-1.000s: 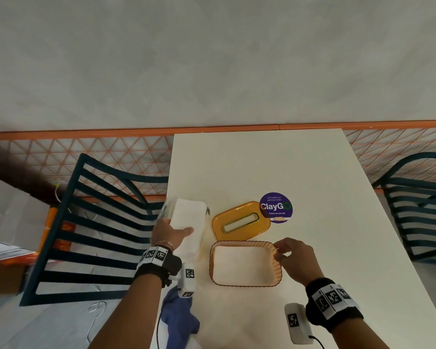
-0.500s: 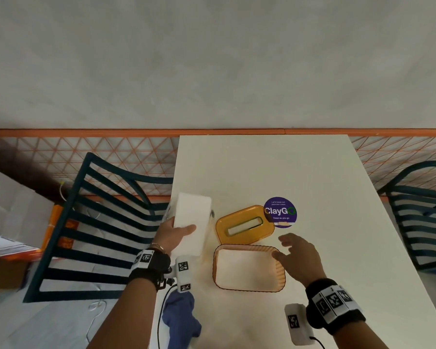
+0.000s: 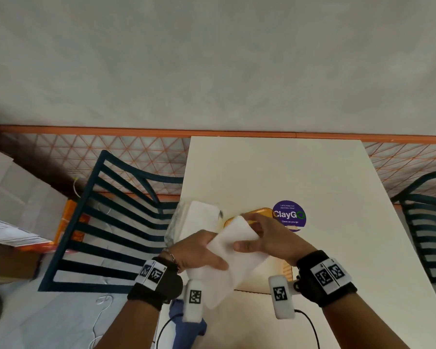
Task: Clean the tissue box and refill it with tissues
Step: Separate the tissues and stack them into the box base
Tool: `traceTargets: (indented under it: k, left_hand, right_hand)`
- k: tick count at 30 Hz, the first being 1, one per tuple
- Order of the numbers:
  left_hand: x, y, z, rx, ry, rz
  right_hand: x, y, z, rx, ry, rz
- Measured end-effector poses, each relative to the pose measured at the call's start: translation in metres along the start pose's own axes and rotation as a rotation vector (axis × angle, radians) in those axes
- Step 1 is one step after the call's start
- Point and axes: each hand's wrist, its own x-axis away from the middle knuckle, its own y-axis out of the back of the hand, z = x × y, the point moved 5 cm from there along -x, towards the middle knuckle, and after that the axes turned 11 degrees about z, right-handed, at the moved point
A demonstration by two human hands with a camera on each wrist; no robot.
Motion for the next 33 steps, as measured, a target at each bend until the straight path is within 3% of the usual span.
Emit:
traceTargets:
  k: [2,4,8,11,15,21,24,33]
  left_hand:
    - [-0.008,-0.011,-0.005,-0.084,0.003,0.048]
    - [-0.017,-0.016,0.000,-0.011,-0.002,0.043]
    - [-0.028,-0.020,0.028,0.524,-0.004,-0.121]
    - [-0.037,-0.045,0.041,0.798,0.005,-0.098]
    - [-0.053,-0.070,0.057,0.501,0.122,-0.214]
    - [-0.062,-0.072,0.048,0.021,0.284,-0.403]
    - [-0.063,-0.074,0.041,-0.109,0.310,-0.403]
    - [-0.067,-0.075,0.035,-0.302,0.444,-0.330]
  right_hand:
    - [0.004,-0.001,-0.014,0.067,-0.050,0.108]
    - [0.011,0.003,-0.035,0.009,-0.081,0.099]
    - [0.028,0.015,-0.082,-0.260,-0.117,-0.094]
    - [0.035,0.014,-0.113,-0.424,-0.155,-0.181]
    - [0.034,0.006,-0.133,-0.332,-0.265,-0.213]
    - [0.027,0.007,-0.130,0.292,-0.479,-0.281]
    - [0.022,0.005,-0.126,0.416,-0.525,-0.274]
    - [0.016,0.004,-0.120,0.490,-0.612,-0.192]
